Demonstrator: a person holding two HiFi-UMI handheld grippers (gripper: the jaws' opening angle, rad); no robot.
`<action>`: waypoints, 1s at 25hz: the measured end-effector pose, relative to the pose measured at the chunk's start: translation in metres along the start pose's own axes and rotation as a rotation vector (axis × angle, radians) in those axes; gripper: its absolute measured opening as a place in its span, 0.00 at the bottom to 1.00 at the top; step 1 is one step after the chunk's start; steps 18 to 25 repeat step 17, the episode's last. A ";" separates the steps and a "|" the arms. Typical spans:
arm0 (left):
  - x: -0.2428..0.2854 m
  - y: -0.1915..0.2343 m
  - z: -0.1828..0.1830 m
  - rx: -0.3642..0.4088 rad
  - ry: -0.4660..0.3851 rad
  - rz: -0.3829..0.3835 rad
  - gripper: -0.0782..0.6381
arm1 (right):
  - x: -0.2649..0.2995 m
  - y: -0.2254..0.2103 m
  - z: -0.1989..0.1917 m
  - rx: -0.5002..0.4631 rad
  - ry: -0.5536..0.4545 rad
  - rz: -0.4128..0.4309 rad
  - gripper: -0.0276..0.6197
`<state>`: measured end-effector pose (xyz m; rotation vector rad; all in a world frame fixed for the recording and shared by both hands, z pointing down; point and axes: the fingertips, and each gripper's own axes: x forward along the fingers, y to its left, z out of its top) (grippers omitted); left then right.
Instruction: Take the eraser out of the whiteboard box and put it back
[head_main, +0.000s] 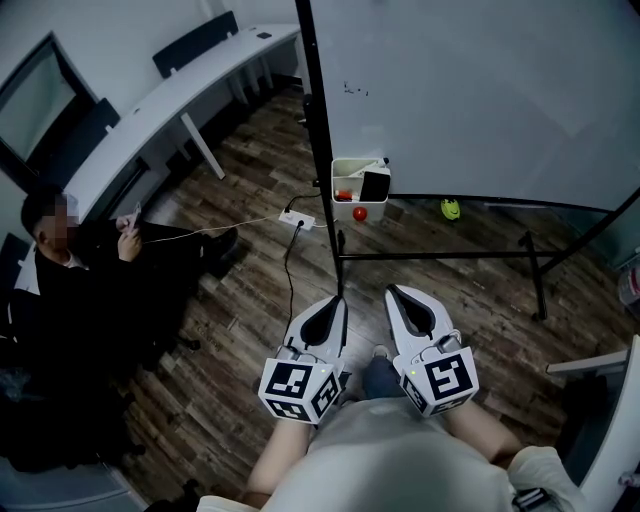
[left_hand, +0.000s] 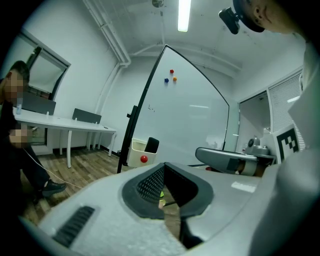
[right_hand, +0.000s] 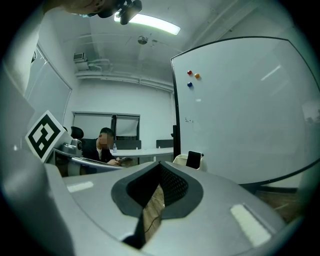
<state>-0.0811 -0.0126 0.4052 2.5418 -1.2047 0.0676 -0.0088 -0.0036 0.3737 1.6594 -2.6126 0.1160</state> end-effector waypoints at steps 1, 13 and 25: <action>-0.002 0.000 -0.001 -0.001 -0.001 0.001 0.12 | -0.002 0.002 0.000 -0.001 0.002 0.000 0.05; -0.015 -0.007 -0.008 -0.009 -0.001 0.006 0.12 | -0.016 0.015 -0.006 -0.013 0.024 0.023 0.05; -0.019 -0.008 -0.009 -0.012 0.003 0.008 0.12 | -0.018 0.018 -0.006 -0.013 0.027 0.029 0.05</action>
